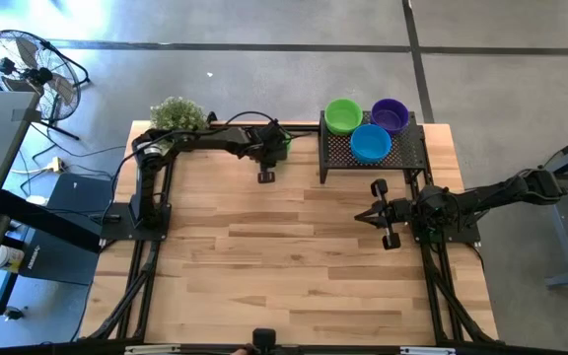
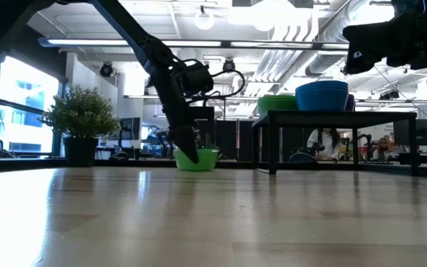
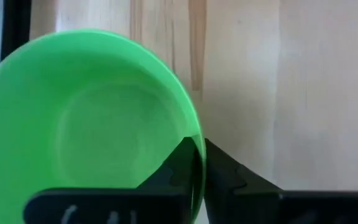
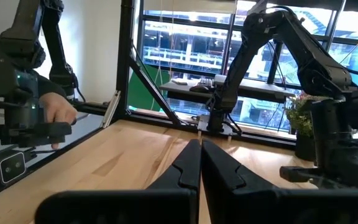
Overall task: Pick & Place Mini bowls
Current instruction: Stack the green bowl on the other green bowls on the shelf
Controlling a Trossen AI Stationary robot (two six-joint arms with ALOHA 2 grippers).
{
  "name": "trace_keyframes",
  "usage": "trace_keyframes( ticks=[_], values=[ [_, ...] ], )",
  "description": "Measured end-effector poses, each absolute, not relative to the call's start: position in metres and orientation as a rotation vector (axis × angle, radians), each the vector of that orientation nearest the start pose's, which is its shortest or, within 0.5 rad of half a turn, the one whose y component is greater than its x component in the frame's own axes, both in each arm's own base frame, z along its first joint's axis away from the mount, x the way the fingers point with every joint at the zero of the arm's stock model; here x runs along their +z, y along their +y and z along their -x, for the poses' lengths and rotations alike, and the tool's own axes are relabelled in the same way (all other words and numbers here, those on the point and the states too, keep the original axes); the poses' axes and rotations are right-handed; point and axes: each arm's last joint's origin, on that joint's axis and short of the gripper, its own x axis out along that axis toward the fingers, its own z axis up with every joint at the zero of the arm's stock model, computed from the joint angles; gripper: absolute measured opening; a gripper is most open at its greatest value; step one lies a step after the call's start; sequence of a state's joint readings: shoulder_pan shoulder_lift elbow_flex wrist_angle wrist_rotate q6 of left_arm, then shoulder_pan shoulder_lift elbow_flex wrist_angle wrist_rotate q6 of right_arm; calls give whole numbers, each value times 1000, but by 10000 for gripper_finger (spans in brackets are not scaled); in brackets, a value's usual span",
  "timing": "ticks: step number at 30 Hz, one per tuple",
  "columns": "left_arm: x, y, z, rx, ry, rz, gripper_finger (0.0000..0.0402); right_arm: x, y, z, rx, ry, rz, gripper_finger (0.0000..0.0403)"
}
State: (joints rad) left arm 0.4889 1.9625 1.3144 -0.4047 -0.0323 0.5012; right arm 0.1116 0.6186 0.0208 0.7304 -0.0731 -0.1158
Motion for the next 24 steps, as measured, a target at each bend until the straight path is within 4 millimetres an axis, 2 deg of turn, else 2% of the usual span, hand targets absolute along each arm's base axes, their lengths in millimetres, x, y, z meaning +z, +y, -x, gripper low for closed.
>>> trace_keyframes(
  ticks=[6, 14, 17, 21, 24],
  values=[
    [167, 172, -357, 179, 1135, -231, 5, 181, 17, -136, 176, -144, 112, 1],
    [193, 134, -359, 130, 1118, -233, 3, 182, 17, -136, 177, -151, 110, 1],
    [204, 108, -363, 104, 1089, -222, 3, 182, 17, -136, 177, -151, 110, 2],
    [208, 63, -374, 19, 1042, -196, 2, 182, 17, -136, 177, -150, 112, 1],
    [213, 32, -385, -72, 936, -143, 2, 182, 17, -136, 177, -151, 115, 2]
  ],
)
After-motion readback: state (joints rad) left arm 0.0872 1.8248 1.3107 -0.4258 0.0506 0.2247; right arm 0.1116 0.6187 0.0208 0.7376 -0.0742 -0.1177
